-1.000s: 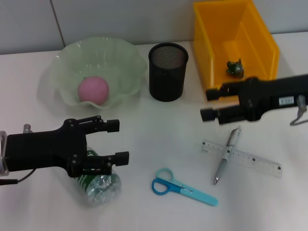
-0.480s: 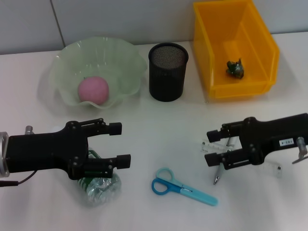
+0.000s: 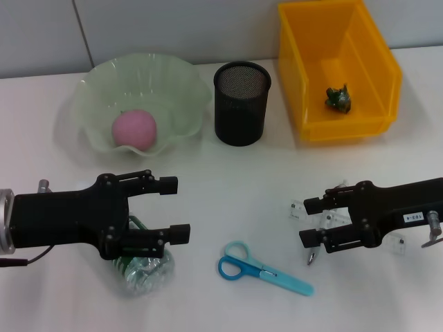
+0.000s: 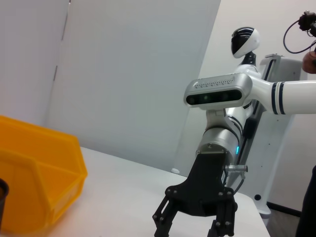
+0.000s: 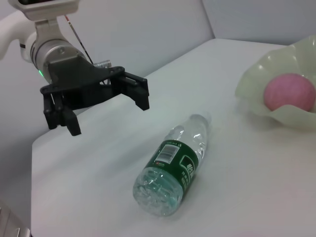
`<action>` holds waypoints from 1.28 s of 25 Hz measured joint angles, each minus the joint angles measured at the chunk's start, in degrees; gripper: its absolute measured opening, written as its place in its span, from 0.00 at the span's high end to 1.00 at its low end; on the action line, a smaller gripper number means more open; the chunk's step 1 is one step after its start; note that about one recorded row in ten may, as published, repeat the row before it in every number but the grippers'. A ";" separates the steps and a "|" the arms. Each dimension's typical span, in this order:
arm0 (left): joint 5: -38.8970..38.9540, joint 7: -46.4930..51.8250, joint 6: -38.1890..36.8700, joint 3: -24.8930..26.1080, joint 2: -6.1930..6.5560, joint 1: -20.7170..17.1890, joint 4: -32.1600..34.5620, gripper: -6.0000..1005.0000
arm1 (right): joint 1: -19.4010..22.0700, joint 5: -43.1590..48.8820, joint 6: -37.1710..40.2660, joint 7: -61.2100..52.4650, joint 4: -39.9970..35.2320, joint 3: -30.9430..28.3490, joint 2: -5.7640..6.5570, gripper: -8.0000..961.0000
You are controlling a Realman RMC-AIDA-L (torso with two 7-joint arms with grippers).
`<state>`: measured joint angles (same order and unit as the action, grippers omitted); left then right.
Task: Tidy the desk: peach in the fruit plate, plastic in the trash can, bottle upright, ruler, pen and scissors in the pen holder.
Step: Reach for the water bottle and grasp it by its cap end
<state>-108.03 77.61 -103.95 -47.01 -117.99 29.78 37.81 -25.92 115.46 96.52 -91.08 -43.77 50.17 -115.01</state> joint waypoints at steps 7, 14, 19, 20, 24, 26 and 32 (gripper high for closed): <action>-2.38 1.22 -0.06 -0.01 0.18 0.38 3.76 0.14 | -0.01 0.04 -0.03 0.00 0.17 -0.13 -0.03 0.22; -8.44 9.82 0.93 0.41 1.35 2.08 15.09 0.14 | -0.36 0.04 -0.02 -0.26 0.10 -0.16 0.20 0.22; -8.69 11.38 0.25 0.19 1.92 3.12 16.70 0.14 | -0.55 0.04 0.02 -0.32 -0.24 -0.16 0.23 0.22; -8.85 11.56 0.23 0.15 1.76 3.12 17.12 0.14 | -0.61 0.04 0.08 -0.32 -0.37 -0.16 0.24 0.22; -9.24 16.46 0.40 0.11 1.87 3.78 17.81 0.14 | -0.78 0.04 0.34 -0.34 -0.65 -0.16 0.42 0.22; -9.39 21.69 0.09 0.31 2.53 4.88 18.08 0.14 | -0.78 0.04 0.56 -0.35 -1.05 -0.13 0.60 0.22; -9.61 32.51 -2.31 0.16 2.53 5.49 23.38 0.14 | -0.59 1.47 0.81 -0.34 -4.59 0.21 0.70 0.22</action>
<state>-117.63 110.11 -106.26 -46.85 -115.46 35.27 61.19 -26.51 116.93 97.34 -91.43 -48.36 50.37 -114.31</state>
